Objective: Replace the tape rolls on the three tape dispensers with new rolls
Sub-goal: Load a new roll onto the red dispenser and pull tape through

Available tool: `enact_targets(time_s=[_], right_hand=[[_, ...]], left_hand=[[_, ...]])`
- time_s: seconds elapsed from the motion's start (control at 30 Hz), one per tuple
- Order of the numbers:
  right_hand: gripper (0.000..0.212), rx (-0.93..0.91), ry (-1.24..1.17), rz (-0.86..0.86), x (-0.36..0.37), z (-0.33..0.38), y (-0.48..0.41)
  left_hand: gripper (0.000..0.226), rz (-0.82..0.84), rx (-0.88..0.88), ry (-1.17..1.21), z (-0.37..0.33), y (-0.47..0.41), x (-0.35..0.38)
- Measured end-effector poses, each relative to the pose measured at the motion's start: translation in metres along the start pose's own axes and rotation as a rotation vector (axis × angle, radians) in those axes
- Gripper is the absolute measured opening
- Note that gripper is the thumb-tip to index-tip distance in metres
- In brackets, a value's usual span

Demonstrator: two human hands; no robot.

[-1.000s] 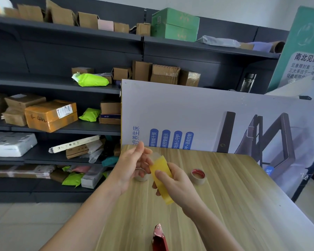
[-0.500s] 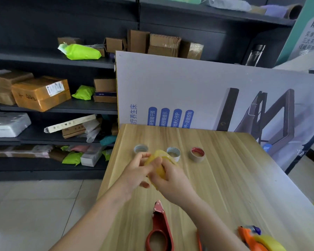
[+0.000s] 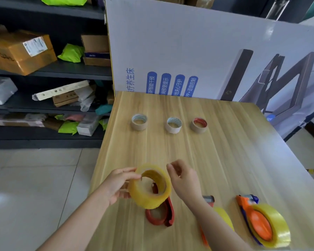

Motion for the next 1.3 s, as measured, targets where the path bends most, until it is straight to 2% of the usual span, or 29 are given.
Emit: enact_targets(time_s=[0.07,0.17,0.23,0.4,0.57,0.73,0.97,1.17,1.3], right_hand=[[0.024,0.13,0.149,0.133,0.016,-0.029,0.005],[0.038,0.232,0.337,0.361,0.038,-0.061,0.019],[0.038,0.247,0.384,0.423,0.047,-0.072,0.025],[0.027,0.15,0.522,0.443,0.051,-0.078,0.024],[0.026,-0.022,0.724,0.395,0.048,-0.077,0.016],[0.03,0.036,0.601,0.354,0.045,-0.085,0.013],[0.034,0.132,0.452,0.348,0.039,-0.093,0.01],[0.032,0.134,0.342,0.298,0.042,-0.094,0.016],[0.037,0.083,0.373,0.304,0.046,-0.09,0.02]], left_hand=[[0.052,0.053,-0.059,-0.068,0.015,-0.002,0.0],[0.034,0.089,-0.112,-0.125,0.033,-0.006,0.006],[0.029,0.096,-0.135,-0.16,0.042,-0.011,0.009],[0.03,0.113,-0.182,-0.204,0.05,-0.02,0.006],[0.031,0.161,-0.201,-0.309,0.048,-0.027,0.004],[0.034,0.271,-0.16,-0.192,0.055,-0.031,0.024],[0.034,0.204,-0.141,-0.106,0.069,-0.047,0.038],[0.029,0.03,-0.047,-0.235,0.075,-0.058,0.045],[0.029,0.015,0.042,-0.392,0.081,-0.059,0.05]])
Point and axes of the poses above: each hand's wrist, its own y-axis away from the middle knuckle, its own x-axis out of the palm, z = x × y, the point moved 5 cm from there along -y, towards the middle knuckle, and after that the axes turned 4 degrees about -z, right-handed, at the moved point
